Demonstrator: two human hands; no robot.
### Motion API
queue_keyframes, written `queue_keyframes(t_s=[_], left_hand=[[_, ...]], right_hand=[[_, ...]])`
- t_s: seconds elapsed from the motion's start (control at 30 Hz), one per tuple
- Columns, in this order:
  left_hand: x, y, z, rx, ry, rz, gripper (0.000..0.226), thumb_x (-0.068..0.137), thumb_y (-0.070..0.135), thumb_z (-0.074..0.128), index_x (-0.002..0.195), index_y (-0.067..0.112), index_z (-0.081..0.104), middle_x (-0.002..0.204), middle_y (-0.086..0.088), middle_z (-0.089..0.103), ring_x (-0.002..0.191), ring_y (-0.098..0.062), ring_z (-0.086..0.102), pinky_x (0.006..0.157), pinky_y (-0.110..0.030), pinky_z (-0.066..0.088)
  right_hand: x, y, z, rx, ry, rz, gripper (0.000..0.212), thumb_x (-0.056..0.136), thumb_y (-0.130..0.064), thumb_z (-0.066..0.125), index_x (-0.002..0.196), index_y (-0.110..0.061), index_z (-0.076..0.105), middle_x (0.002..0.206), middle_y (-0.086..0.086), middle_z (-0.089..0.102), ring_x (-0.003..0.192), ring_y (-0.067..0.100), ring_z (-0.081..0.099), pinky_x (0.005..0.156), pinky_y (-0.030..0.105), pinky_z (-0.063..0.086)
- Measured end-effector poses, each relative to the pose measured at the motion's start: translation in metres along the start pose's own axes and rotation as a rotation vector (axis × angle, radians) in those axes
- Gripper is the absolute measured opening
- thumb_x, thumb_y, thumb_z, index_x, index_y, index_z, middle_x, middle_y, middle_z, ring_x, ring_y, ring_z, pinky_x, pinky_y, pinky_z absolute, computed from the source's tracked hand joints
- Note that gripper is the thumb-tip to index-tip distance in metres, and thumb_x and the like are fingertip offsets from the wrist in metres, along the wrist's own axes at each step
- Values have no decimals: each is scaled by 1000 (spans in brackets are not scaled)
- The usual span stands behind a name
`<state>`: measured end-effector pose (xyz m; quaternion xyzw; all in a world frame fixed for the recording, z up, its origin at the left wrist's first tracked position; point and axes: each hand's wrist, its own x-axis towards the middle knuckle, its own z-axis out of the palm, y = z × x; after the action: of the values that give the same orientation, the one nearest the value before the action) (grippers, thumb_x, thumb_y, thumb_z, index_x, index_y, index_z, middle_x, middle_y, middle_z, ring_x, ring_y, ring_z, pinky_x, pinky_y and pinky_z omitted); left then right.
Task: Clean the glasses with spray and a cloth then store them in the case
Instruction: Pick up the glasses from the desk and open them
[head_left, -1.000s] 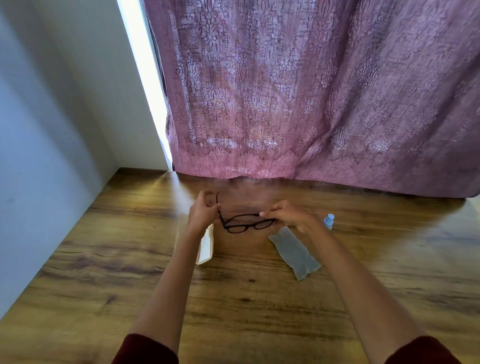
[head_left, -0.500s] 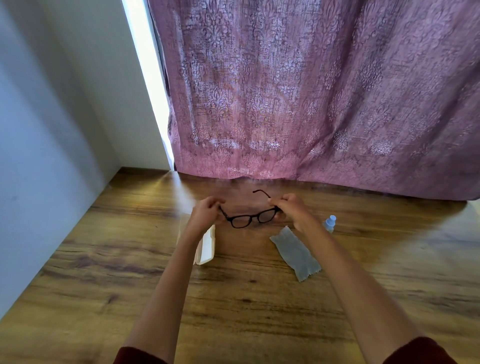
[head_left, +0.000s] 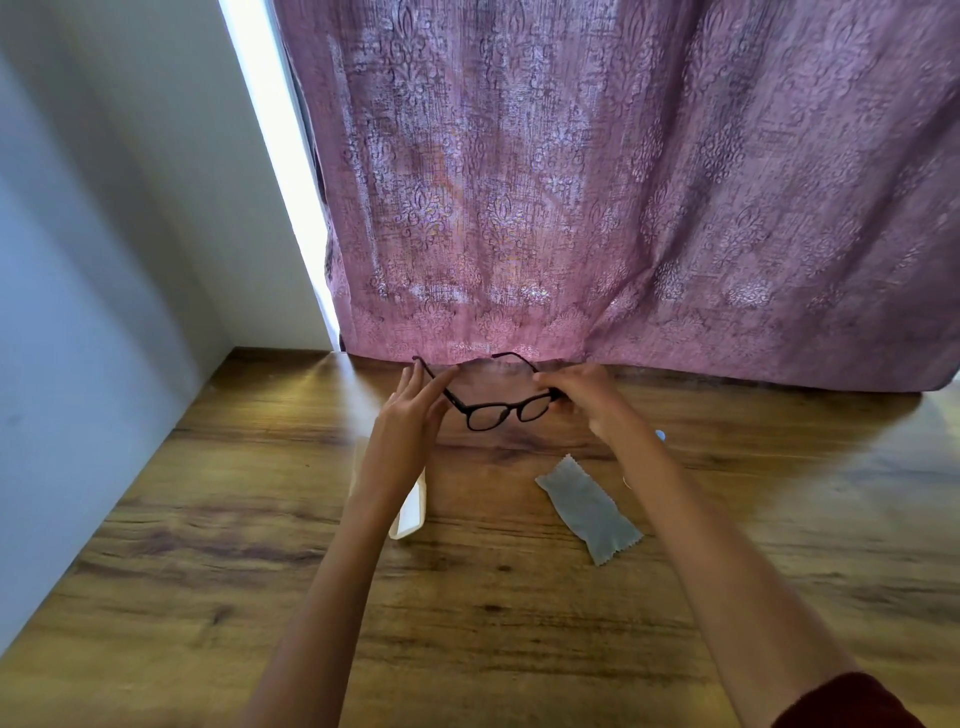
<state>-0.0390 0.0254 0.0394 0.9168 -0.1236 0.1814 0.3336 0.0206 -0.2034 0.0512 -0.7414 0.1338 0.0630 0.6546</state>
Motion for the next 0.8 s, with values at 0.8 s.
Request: queue_keyframes(t_s=[0.8], left_hand=[[1, 16, 0, 198, 59, 388, 19, 77, 6, 74, 95, 5, 74, 95, -8, 74, 84, -25, 72, 61, -35, 59]], right_hand=[[7, -1, -20, -17, 97, 104, 25, 78, -12, 76, 97, 1, 67, 72, 6, 62, 34, 4, 48, 45, 18, 36]])
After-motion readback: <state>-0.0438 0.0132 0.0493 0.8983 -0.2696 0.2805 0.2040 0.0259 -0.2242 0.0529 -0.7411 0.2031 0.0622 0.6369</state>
